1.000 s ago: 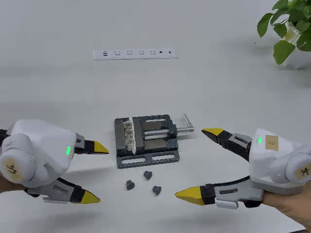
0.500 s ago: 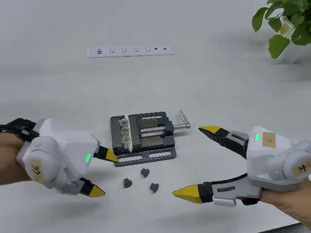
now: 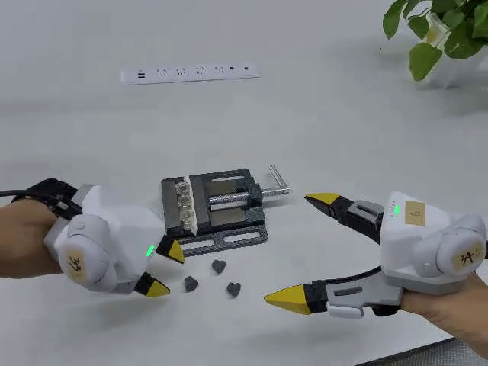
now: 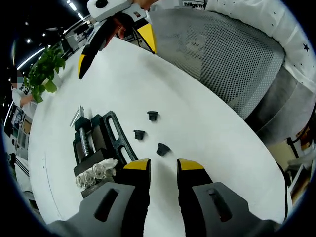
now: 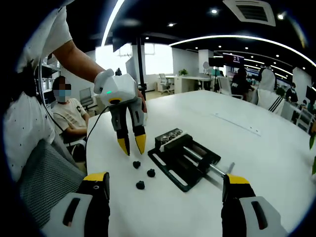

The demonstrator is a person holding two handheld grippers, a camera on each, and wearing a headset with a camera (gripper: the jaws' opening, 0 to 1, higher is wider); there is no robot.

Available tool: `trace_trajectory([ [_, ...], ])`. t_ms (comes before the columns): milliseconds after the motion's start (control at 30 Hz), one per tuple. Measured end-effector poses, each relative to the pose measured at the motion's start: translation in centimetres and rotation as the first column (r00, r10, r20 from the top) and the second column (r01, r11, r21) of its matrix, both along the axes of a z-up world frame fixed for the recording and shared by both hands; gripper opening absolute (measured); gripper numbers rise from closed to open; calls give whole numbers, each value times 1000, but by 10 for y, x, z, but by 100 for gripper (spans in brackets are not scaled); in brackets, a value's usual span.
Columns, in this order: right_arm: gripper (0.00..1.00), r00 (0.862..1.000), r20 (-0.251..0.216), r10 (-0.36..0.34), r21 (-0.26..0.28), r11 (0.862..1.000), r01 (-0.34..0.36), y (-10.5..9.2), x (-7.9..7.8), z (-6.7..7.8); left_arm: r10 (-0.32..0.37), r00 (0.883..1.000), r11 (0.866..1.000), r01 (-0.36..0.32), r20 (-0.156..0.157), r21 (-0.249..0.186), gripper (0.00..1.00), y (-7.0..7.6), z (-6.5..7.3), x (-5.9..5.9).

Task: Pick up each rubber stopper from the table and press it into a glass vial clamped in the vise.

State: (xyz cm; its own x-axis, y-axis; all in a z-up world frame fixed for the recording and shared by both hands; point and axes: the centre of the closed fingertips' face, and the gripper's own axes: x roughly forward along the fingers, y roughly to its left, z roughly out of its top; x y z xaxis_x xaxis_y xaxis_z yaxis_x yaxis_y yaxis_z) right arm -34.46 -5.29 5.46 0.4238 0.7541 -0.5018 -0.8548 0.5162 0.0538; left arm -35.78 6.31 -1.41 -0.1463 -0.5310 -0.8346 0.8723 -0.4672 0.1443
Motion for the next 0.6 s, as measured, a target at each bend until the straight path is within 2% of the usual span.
trace_trajectory([
  [300,94,1000,-5,-15,6,1000,15,-2,1,-2,-62,998,998,62,9,18,13,-5,-8,3],
  [600,93,999,-7,-31,6,999,31,-5,3,-3,-137,990,990,137,14,41,9,-6,-13,1],
])
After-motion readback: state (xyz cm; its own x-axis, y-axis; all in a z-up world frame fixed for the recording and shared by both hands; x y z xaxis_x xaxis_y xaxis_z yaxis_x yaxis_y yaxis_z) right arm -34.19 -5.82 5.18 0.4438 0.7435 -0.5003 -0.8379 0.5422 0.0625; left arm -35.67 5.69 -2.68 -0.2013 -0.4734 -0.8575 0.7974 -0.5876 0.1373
